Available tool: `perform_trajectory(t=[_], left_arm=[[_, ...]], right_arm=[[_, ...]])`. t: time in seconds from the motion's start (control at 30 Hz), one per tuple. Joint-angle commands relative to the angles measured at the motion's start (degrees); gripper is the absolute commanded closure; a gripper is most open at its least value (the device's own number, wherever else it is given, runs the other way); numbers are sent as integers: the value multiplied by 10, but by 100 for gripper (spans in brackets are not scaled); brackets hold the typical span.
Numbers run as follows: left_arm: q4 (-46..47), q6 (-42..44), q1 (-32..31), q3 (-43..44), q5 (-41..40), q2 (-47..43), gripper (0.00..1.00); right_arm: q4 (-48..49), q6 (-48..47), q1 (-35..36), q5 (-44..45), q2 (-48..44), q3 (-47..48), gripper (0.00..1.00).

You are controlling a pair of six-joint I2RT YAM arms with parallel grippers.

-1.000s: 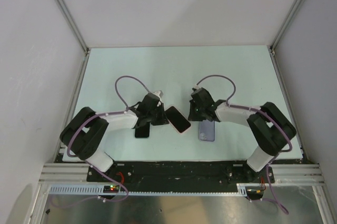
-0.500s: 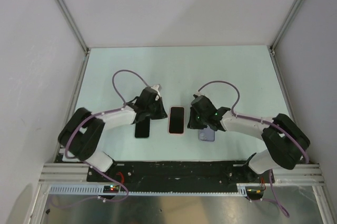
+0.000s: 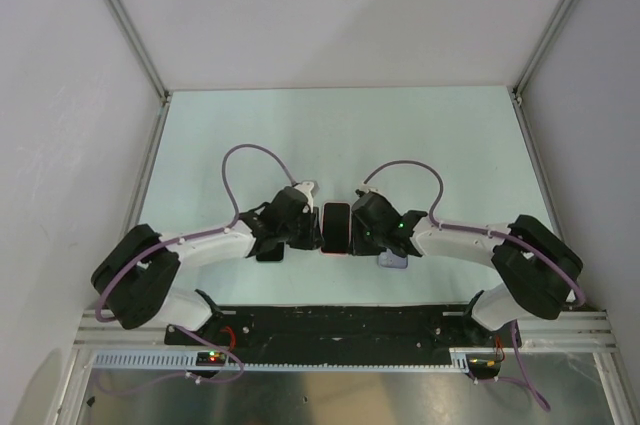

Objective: Put the phone into the phone case

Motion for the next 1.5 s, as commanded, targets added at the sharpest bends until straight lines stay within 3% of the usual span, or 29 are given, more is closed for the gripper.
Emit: perform_trajectory(t=[0.0,0.83,1.47], left_arm=[[3,10,-9,-1,-17,6,71],[9,23,-17,-10,1,46,78],[0,27,-30,-25,-27,68,84]], right_arm=[[4,11,7,21,12,19,74],[5,11,19,29,36,40,75],[-57,11,33,81,82,47,78]])
